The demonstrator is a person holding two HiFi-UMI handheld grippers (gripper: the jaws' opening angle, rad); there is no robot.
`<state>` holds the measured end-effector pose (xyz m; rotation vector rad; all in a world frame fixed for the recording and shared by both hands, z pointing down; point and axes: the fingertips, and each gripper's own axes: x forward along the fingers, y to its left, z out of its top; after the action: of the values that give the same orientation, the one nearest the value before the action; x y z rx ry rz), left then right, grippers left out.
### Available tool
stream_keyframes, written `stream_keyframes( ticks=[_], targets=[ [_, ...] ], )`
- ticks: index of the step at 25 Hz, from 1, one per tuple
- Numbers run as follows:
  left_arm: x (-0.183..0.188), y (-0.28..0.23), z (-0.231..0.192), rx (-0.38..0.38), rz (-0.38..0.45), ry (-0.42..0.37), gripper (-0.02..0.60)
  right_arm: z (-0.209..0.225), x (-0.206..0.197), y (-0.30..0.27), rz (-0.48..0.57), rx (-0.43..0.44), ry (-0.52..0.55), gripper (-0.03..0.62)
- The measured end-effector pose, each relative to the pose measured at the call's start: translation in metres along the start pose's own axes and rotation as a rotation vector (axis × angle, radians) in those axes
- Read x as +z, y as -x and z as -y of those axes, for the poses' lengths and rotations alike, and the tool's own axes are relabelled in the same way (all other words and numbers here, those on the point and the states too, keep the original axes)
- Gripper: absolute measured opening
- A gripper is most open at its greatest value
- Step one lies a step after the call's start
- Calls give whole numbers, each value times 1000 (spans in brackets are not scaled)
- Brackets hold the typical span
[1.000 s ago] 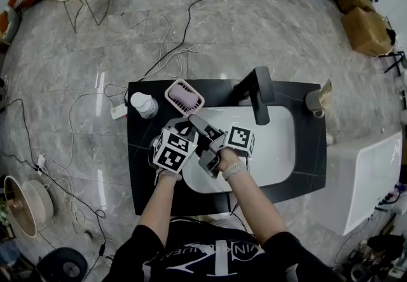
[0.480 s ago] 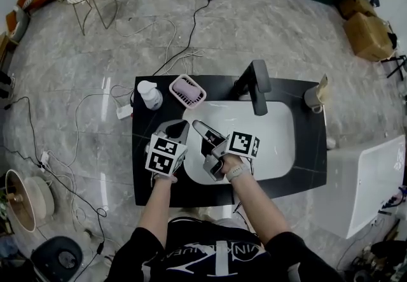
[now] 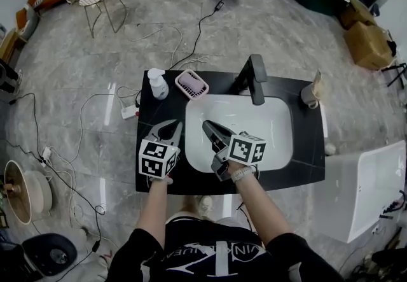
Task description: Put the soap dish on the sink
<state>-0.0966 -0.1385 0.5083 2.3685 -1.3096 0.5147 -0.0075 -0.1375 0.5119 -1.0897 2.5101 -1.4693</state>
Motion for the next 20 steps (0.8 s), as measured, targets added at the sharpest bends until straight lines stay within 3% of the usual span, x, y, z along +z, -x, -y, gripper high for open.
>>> stream_keyframes(
  ticks=[13, 20],
  targets=[
    [0, 88, 20, 66, 124, -38, 14, -46, -8, 69, 69, -99, 545, 41],
    [27, 140, 30, 110, 267, -71, 14, -76, -4, 107, 140, -115, 666, 41]
  ],
)
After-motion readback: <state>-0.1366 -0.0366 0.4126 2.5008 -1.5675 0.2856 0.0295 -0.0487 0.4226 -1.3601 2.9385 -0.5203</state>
